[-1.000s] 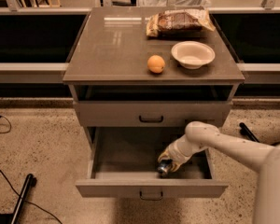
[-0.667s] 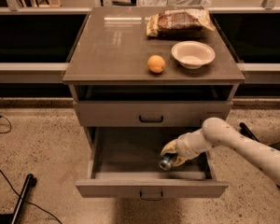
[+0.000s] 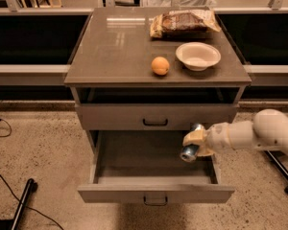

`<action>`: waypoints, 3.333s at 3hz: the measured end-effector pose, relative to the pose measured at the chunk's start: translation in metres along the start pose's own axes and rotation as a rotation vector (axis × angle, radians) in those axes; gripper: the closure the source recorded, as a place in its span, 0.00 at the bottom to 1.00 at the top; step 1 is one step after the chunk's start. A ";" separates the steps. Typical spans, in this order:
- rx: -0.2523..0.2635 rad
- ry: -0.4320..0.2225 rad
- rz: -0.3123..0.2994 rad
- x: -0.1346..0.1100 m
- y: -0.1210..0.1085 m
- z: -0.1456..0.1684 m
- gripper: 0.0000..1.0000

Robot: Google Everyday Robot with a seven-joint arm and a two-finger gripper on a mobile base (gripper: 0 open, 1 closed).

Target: Pick redbull can from middle drawer and place on counter

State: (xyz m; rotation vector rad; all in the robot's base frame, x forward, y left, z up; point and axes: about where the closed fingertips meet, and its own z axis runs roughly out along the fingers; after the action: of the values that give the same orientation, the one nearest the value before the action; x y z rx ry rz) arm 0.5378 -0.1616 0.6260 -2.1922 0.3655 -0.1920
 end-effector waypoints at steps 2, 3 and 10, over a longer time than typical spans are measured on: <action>0.008 0.019 -0.371 -0.011 -0.149 -0.102 1.00; -0.055 0.033 -0.445 0.006 -0.209 -0.131 1.00; -0.094 -0.155 -0.110 0.117 -0.333 -0.030 1.00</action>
Offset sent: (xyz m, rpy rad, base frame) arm -0.0116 0.0122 0.2980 -0.1712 -0.4500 0.3139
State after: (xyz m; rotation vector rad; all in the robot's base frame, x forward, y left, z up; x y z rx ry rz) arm 0.7041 -0.0329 0.9114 -2.3043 0.1701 -0.0658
